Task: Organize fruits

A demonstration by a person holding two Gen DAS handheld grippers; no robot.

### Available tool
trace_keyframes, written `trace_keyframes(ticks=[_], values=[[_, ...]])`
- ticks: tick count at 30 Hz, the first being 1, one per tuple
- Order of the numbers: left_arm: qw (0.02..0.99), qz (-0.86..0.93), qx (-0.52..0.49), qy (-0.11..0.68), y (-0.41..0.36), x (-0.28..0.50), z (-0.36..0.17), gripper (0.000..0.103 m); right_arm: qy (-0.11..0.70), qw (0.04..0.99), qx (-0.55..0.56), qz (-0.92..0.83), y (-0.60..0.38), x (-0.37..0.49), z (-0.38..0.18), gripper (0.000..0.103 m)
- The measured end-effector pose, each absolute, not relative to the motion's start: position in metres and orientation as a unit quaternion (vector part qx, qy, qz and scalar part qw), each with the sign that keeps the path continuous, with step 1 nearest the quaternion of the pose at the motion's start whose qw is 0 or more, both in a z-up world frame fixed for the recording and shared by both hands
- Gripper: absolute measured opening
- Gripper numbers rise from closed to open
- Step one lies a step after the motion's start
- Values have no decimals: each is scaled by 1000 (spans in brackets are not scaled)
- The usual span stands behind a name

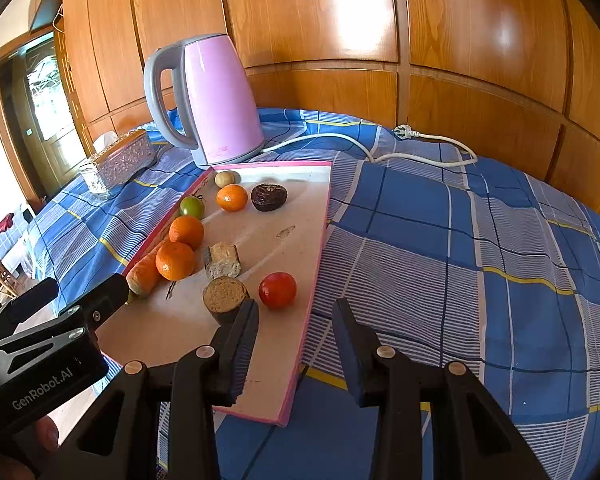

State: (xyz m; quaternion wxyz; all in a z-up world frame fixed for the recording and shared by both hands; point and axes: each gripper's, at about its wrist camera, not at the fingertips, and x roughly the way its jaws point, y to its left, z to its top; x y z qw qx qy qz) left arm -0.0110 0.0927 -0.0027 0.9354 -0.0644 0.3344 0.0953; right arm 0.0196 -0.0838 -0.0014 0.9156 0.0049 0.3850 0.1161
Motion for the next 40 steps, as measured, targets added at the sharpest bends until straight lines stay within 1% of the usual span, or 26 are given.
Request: trace_keyframes(ticks=[40], values=[[936, 96, -75, 329, 91, -13, 0, 97, 392, 913, 4, 116, -83, 19, -4, 39]])
